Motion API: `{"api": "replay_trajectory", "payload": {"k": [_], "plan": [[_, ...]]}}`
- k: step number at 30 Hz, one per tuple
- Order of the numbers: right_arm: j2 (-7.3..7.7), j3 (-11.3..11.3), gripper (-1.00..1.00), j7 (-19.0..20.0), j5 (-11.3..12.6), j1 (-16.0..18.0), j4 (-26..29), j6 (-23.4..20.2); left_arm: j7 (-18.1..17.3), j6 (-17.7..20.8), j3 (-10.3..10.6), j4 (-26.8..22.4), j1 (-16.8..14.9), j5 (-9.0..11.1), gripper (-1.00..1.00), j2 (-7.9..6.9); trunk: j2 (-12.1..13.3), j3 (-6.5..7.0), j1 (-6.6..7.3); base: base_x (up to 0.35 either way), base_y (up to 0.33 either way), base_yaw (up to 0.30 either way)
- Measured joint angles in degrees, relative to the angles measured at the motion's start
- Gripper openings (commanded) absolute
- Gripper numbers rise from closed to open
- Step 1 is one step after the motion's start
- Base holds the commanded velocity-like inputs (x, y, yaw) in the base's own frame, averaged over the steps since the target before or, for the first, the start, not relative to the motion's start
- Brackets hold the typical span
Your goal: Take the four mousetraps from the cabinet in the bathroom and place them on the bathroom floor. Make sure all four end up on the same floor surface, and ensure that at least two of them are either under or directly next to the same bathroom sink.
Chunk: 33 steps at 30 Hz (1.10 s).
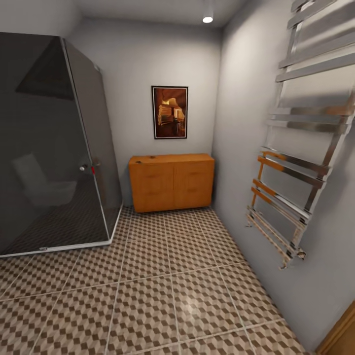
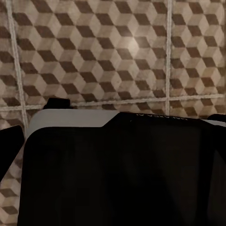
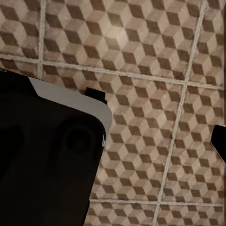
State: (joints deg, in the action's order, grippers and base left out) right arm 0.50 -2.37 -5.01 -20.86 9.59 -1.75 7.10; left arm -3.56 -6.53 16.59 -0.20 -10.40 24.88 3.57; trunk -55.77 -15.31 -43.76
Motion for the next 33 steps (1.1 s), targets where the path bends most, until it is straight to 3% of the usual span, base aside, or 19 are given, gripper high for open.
{"api": "replay_trajectory", "payload": {"k": [33], "plan": [[-0.06,0.01,1.00,0.00,0.00,0.00,0.00,0.06,0.17,0.00,-0.02,0.00,0.00,0.00,1.00,0.02,0.00,0.00,0.00,0.322,0.000,0.000]]}}
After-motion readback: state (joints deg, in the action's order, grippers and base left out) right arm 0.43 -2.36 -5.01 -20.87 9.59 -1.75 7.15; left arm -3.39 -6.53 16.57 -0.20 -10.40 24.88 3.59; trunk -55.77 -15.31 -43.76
